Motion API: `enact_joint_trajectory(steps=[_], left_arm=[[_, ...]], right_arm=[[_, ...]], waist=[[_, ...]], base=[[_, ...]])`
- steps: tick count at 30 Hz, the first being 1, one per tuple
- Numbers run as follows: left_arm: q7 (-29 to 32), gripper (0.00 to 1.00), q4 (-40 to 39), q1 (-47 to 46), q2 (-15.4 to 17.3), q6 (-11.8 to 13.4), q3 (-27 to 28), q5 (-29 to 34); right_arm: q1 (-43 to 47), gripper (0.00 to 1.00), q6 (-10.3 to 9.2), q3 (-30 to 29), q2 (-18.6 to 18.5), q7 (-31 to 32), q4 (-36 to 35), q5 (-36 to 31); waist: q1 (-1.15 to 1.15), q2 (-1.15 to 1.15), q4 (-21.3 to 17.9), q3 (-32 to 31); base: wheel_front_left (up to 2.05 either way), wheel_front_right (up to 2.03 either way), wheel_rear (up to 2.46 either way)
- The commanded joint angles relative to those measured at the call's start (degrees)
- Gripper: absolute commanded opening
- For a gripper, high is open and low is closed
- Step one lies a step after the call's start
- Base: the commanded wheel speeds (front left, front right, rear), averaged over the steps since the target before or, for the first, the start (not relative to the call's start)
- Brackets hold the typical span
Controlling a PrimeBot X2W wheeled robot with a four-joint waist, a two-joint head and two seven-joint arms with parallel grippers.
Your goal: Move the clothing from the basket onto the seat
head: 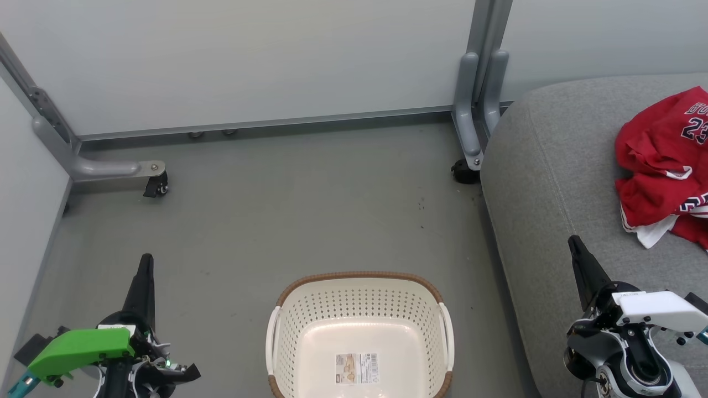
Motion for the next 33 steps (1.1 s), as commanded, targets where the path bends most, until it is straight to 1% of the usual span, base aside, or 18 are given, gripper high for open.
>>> enact_joint_trajectory(steps=[1, 33], left_arm=[[0.20, 0.00, 0.08, -0.60, 0.03, -0.28, 0.13, -0.19], [0.18, 0.00, 0.06, -0.59, 0.04, -0.28, 0.11, -0.19]], right_arm=[[-0.35, 0.00, 0.02, -0.14, -0.02, 0.26, 0.12, -0.06], [-0.43, 0.00, 0.02, -0.84, 0.53, 0.80, 0.16, -0.69]], waist=[[0.00, 0.00, 0.00, 0.00], [0.00, 0.00, 0.00, 0.00]], base=[[0.00, 0.00, 0.00], [0.00, 0.00, 0.00]])
